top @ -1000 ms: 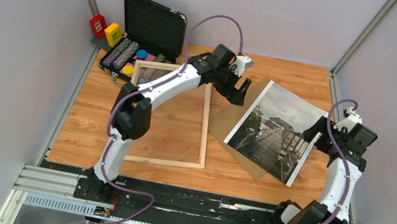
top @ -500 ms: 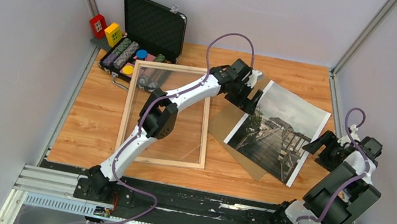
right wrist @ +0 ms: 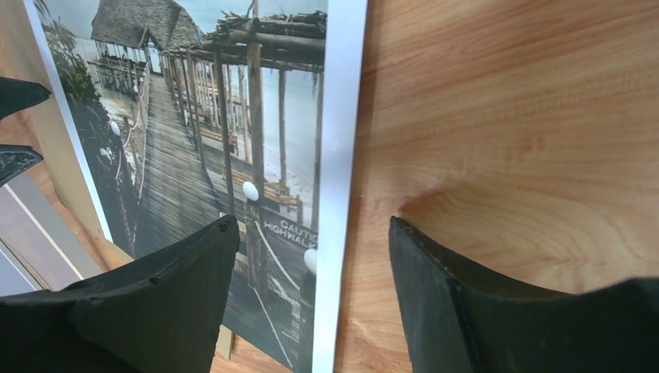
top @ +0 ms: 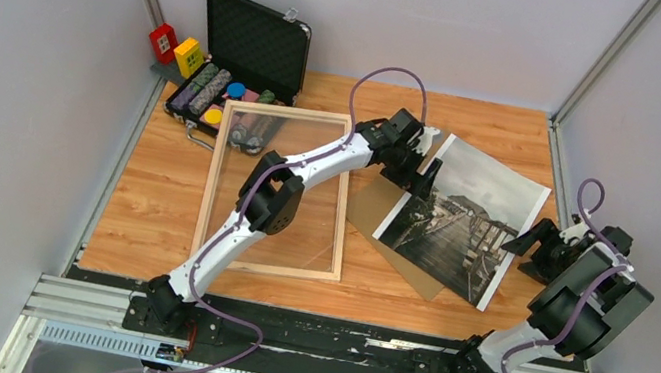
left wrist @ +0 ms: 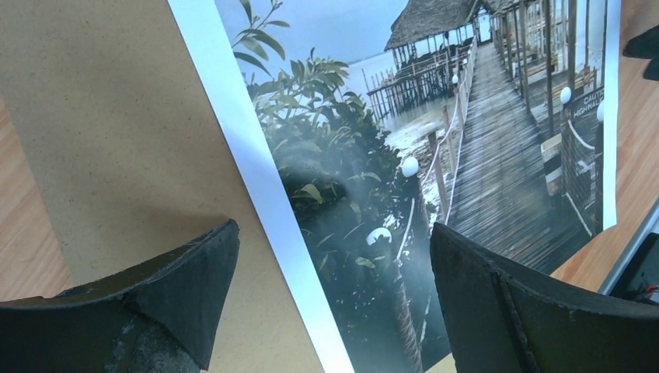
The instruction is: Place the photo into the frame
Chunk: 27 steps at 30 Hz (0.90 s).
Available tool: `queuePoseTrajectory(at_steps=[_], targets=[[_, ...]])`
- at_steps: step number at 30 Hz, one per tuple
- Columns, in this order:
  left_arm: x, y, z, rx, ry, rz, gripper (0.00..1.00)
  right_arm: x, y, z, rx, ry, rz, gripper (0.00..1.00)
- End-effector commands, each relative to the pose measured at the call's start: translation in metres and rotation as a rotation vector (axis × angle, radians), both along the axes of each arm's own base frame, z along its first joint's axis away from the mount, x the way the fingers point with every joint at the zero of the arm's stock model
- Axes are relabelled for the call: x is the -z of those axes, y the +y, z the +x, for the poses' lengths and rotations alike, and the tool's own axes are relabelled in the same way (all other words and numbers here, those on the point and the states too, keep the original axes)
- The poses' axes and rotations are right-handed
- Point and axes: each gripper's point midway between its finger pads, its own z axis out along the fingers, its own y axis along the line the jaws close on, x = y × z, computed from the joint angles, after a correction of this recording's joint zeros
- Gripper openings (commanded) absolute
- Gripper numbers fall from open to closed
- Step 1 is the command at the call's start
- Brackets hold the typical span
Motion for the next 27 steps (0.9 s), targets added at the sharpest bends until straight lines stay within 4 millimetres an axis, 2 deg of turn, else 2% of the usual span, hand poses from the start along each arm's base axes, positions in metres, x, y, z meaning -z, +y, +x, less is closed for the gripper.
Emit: queuePoseTrajectory(at_steps=[1, 12, 18, 27], targets=[[-0.012, -0.014, -0.005, 0.017, 0.006, -0.051, 1.00, -0.004, -0.012, 0.014, -0.008, -0.039, -0.024, 0.72], [0.010, -0.014, -0.031, 0.052, 0.139, -0.072, 1.00, 0.007, -0.006, 0.024, -0.007, -0.035, 0.076, 0.70], [0.014, -0.011, -0.036, 0.055, 0.163, -0.069, 0.99, 0.015, -0.006, 0.031, 0.007, -0.017, 0.118, 0.69], [0.019, -0.007, -0.040, 0.051, 0.176, -0.058, 0.99, 0.010, -0.002, 0.042, 0.003, -0.048, 0.168, 0.68]])
